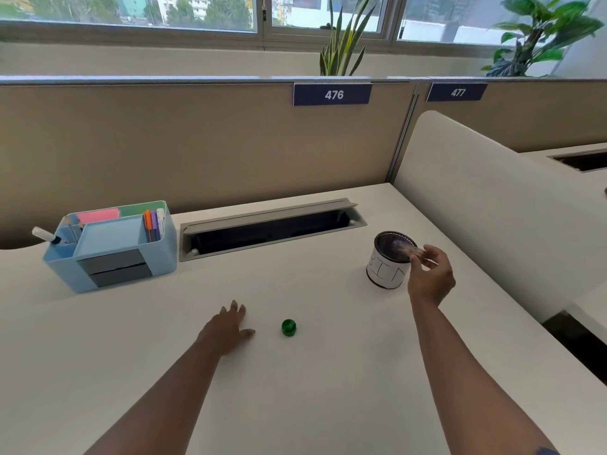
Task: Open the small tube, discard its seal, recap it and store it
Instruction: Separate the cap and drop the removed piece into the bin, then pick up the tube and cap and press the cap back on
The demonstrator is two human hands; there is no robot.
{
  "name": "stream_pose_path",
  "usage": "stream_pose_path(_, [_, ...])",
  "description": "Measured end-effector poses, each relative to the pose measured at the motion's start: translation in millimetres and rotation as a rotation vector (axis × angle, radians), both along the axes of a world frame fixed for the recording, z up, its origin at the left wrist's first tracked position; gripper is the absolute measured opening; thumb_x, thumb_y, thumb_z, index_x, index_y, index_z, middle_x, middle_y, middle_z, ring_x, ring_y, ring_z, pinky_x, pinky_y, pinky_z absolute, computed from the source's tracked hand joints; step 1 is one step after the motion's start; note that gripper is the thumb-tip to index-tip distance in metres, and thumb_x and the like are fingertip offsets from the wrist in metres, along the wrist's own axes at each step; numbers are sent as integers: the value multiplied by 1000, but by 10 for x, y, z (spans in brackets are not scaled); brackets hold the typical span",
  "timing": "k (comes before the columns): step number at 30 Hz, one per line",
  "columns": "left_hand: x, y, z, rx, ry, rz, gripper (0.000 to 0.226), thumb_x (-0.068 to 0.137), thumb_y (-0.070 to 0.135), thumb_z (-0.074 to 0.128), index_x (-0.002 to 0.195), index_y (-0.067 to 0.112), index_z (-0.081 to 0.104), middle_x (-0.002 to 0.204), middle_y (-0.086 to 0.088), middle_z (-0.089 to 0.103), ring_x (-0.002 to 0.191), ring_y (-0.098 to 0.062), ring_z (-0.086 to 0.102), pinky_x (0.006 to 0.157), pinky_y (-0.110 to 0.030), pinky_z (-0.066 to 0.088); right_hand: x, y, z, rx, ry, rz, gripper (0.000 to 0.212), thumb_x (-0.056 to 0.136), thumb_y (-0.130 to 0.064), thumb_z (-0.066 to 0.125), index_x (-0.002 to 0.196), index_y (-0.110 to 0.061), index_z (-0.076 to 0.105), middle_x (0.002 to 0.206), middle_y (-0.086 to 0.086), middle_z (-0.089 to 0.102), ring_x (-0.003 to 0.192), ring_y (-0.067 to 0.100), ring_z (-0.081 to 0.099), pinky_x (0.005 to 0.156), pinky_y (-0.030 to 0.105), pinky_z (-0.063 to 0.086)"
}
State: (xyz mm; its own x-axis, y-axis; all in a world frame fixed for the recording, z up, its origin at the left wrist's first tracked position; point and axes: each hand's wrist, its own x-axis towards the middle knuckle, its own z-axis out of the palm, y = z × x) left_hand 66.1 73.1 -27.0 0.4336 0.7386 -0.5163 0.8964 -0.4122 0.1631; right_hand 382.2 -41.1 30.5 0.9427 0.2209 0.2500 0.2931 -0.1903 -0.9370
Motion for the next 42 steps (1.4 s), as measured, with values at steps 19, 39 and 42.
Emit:
stream_pose_path(19, [-37, -110, -25, 18, -72, 18, 76, 95, 42, 43, 149, 12, -1, 161, -6, -8, 148, -25, -1, 120, -47, 17, -44, -17, 26, 47, -151, 11, 30, 77, 6, 61, 105, -2, 62, 105, 24, 63, 92, 33, 63, 65, -8, 34])
stream_pose_path(39, [351, -444, 1026, -174, -1118, 449, 50, 91, 33, 56, 137, 16, 45, 142, -7, 50, 131, -22, 45, 99, -31, 39, -1454, 152, 385, 482, 1021, 722, 14, 87, -15, 59, 94, -3, 61, 76, 10, 63, 68, 15, 64, 56, 19, 59])
stream_pose_path(42, [303, -469, 1127, -215, -1240, 535, 46, 91, 29, 57, 135, 16, 48, 131, -7, 57, 121, -19, 50, 91, -33, 41, -1698, 190, 355, 390, 1058, 801, 15, 87, -16, 58, 92, -3, 63, 77, 11, 65, 69, 16, 65, 58, 21, 60])
